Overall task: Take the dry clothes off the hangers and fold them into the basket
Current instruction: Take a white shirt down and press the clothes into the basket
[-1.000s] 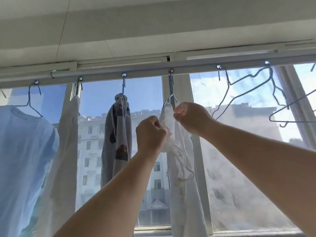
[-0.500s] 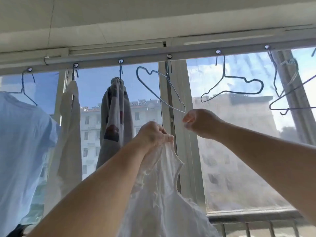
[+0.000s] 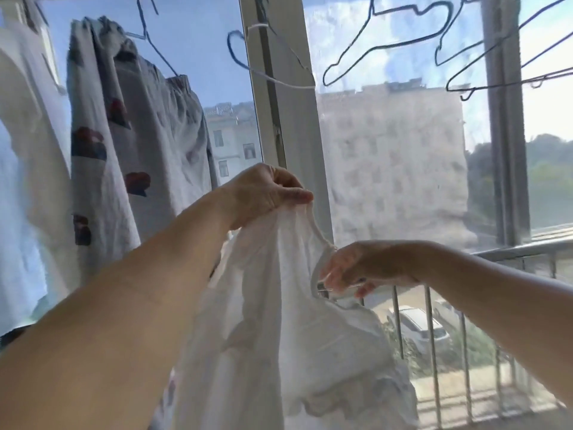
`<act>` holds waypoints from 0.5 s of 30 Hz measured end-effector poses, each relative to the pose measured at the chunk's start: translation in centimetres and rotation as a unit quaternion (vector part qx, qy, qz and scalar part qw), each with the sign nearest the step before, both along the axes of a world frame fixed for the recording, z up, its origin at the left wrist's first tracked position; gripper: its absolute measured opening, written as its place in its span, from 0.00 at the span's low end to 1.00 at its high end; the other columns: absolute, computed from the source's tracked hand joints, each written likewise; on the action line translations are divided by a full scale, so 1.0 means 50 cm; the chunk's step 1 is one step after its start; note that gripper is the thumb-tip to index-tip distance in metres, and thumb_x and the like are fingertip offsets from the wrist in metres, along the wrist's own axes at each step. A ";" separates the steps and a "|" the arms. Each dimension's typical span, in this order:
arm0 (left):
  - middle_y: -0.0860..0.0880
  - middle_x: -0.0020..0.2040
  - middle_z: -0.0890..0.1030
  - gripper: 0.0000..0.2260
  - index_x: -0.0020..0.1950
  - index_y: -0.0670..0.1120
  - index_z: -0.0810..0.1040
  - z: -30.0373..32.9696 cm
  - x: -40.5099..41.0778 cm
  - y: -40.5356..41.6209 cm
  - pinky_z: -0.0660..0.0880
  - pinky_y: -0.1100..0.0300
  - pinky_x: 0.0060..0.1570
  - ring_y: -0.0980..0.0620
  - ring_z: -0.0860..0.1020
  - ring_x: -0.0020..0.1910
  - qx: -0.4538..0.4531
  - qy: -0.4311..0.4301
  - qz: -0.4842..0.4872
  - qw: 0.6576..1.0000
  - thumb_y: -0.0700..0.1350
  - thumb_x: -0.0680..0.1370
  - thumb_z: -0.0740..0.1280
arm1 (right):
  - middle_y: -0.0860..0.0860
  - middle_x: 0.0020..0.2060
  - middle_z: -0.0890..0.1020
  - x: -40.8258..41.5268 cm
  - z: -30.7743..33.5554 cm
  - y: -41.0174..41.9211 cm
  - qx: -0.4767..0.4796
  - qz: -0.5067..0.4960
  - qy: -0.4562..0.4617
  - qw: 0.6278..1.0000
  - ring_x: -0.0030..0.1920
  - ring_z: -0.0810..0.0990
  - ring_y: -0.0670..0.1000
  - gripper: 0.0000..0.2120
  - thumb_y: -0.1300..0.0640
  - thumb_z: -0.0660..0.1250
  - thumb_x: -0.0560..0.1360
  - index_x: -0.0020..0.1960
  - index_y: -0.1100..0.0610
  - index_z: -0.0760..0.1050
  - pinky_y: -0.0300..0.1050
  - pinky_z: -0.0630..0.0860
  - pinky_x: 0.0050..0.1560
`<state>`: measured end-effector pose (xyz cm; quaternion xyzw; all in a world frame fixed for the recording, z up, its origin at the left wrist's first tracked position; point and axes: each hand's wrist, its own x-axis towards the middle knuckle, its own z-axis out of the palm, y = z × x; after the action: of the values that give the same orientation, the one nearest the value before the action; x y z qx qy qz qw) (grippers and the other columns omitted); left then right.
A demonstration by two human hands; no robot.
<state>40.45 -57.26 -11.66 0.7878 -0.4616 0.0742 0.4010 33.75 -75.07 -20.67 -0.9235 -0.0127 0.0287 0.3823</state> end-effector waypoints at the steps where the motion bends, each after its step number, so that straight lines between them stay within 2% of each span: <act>1: 0.50 0.33 0.79 0.06 0.38 0.47 0.83 -0.014 -0.004 -0.005 0.71 0.68 0.29 0.58 0.74 0.28 -0.006 0.007 -0.008 1.000 0.48 0.69 0.74 | 0.48 0.52 0.79 -0.005 -0.022 -0.007 0.022 -0.007 0.013 1.000 0.59 0.75 0.51 0.07 0.58 0.65 0.76 0.50 0.47 0.76 0.44 0.73 0.51; 2: 0.49 0.34 0.79 0.06 0.39 0.46 0.83 -0.021 -0.008 -0.008 0.71 0.69 0.30 0.58 0.74 0.29 -0.014 0.011 -0.012 1.000 0.47 0.69 0.74 | 0.49 0.53 0.79 -0.009 -0.035 -0.013 0.045 -0.014 0.018 0.999 0.59 0.75 0.50 0.05 0.54 0.63 0.77 0.51 0.48 0.76 0.44 0.72 0.51; 5: 0.46 0.37 0.79 0.08 0.42 0.43 0.82 -0.062 -0.013 -0.026 0.71 0.64 0.36 0.54 0.74 0.34 -0.034 0.032 -0.024 0.999 0.47 0.70 0.73 | 0.49 0.55 0.78 -0.027 -0.084 -0.036 0.087 -0.032 0.030 0.995 0.58 0.74 0.49 0.15 0.44 0.58 0.76 0.56 0.50 0.76 0.46 0.68 0.54; 7: 0.48 0.35 0.79 0.06 0.40 0.44 0.81 -0.085 -0.013 -0.035 0.72 0.64 0.35 0.55 0.74 0.32 -0.056 0.054 -0.024 0.997 0.46 0.70 0.73 | 0.47 0.55 0.78 -0.037 -0.106 -0.043 0.074 -0.022 0.031 0.996 0.59 0.73 0.47 0.20 0.45 0.63 0.74 0.63 0.52 0.74 0.47 0.66 0.61; 9: 0.53 0.31 0.79 0.04 0.36 0.48 0.81 -0.112 -0.012 -0.049 0.73 0.63 0.36 0.57 0.74 0.30 -0.081 0.081 -0.028 0.993 0.46 0.69 0.74 | 0.53 0.57 0.79 -0.050 -0.132 -0.051 0.044 -0.024 0.032 0.998 0.58 0.75 0.48 0.28 0.47 0.71 0.67 0.63 0.58 0.74 0.50 0.68 0.65; 11: 0.54 0.29 0.79 0.06 0.33 0.49 0.81 -0.137 -0.010 -0.058 0.74 0.60 0.38 0.56 0.75 0.31 -0.107 0.103 -0.039 0.988 0.45 0.69 0.74 | 0.59 0.54 0.80 -0.058 -0.158 -0.060 -0.006 -0.025 0.044 0.999 0.51 0.79 0.51 0.29 0.48 0.77 0.63 0.58 0.61 0.75 0.49 0.73 0.59; 15: 0.53 0.30 0.79 0.05 0.34 0.49 0.81 -0.181 -0.010 -0.072 0.76 0.57 0.43 0.54 0.76 0.33 -0.138 0.131 -0.045 0.981 0.44 0.70 0.74 | 0.50 0.47 0.83 -0.082 -0.216 -0.086 -0.063 -0.083 0.088 0.991 0.48 0.82 0.50 0.20 0.52 0.76 0.66 0.55 0.55 0.77 0.42 0.78 0.50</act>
<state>39.96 -60.88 -20.72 0.7064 -0.4251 0.0156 0.5657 29.65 -79.34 -31.47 -0.9375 0.0996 0.0785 0.3241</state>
